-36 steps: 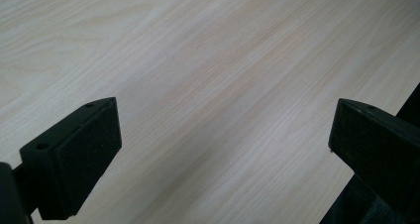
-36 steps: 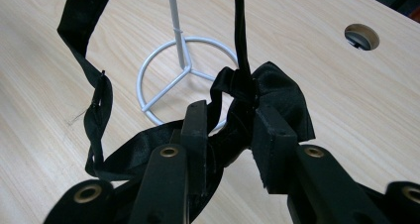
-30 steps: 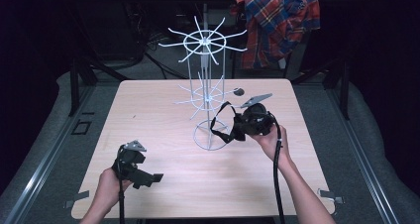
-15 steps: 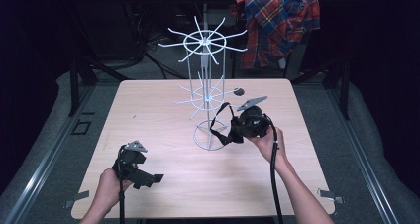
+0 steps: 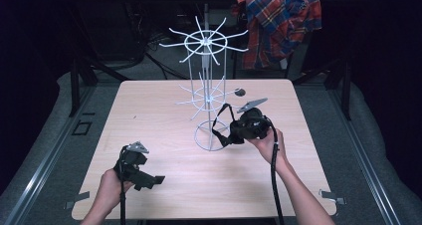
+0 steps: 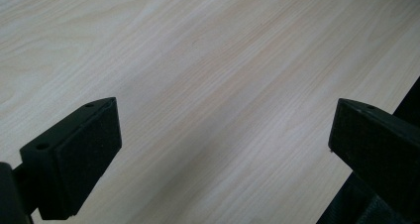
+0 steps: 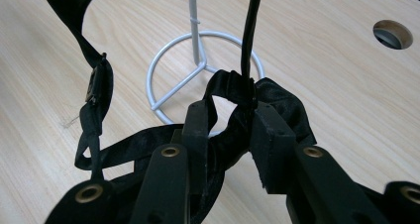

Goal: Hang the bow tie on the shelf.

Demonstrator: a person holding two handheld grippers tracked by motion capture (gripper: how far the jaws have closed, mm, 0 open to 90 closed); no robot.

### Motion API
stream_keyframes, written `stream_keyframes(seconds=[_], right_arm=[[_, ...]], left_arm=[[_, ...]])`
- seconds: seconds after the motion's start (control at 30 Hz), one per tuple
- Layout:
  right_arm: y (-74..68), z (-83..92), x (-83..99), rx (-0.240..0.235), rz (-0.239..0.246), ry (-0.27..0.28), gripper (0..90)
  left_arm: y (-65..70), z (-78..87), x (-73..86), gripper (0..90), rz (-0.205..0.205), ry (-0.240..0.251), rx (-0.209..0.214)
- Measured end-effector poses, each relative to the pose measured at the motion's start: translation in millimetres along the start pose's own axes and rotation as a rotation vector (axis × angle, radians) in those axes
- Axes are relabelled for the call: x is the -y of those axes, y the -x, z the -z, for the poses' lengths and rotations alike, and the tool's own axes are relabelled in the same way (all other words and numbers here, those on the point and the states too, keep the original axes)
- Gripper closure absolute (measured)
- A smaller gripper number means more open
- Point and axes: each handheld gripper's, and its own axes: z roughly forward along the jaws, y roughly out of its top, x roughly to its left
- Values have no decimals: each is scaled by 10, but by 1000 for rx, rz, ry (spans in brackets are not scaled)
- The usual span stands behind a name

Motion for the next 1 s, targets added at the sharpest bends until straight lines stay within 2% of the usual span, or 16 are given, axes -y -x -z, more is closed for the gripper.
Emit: stream_keyframes(seconds=[0.3,0.5,0.67,1.0], right_arm=[[-6,-13,-1,-11,-3,0,697],[-4,-88,46,6,-4,-12,698],[5,-89,66,-7,-18,5,695],[33,-134,117,-20,-31,-19,687]], left_arm=[[6,1,2,1,-4,-7,-1],[17,-20,-3,1,-9,-18,2],[20,-15,-2,1,-15,-23,-6],[15,-26,-7,1,-18,-27,0]])
